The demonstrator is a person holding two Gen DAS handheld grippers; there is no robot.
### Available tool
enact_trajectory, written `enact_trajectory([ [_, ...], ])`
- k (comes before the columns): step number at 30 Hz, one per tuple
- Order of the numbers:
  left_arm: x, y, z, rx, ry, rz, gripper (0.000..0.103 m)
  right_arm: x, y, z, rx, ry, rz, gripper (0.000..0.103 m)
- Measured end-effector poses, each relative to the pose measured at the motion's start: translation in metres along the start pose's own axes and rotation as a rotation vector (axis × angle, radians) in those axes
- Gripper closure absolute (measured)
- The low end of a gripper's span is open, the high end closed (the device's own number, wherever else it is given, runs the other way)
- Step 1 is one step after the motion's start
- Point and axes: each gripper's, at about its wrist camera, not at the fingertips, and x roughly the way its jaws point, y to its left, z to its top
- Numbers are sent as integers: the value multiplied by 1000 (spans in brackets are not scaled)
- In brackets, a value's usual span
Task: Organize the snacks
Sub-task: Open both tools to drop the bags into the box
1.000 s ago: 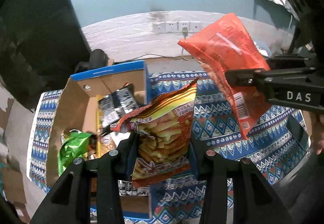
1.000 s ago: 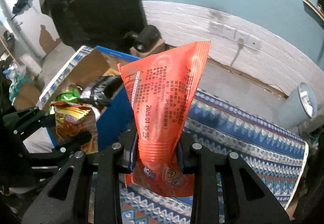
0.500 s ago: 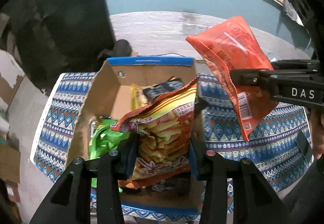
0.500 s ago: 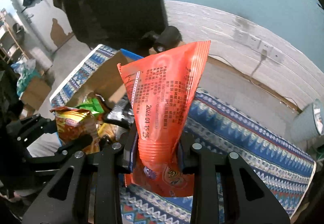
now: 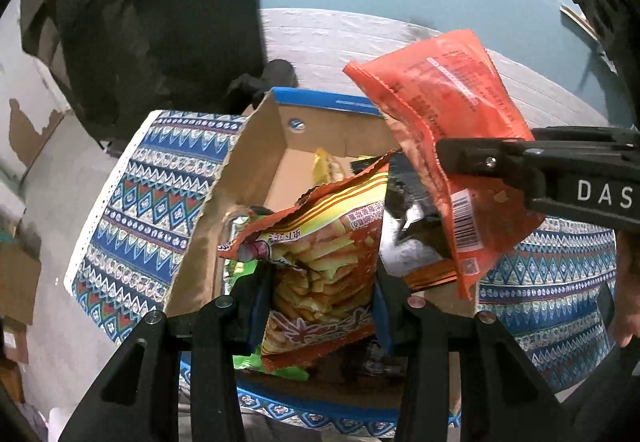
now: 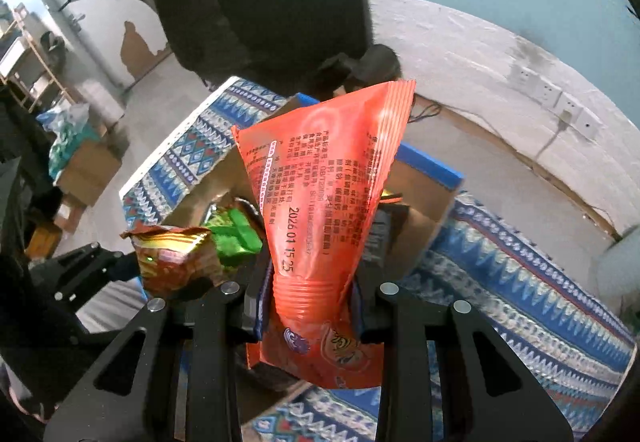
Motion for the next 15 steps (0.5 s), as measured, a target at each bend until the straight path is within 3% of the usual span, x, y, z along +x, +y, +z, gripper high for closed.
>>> enact_trajectory([
  [2,1,3,0,-18,8,-3,59,5,4,4,12,-1,12,67],
  [9,-3,12,-1,-55,12,29,30,0,9,6,26,-29,17,55],
  [13,-13,11,-2,-55,0,33,27,-8,6,7,32,-53,25,38],
  [15,-18,10,-3,-53,-6,23,25,-14,6,7,29,-73,21,35],
])
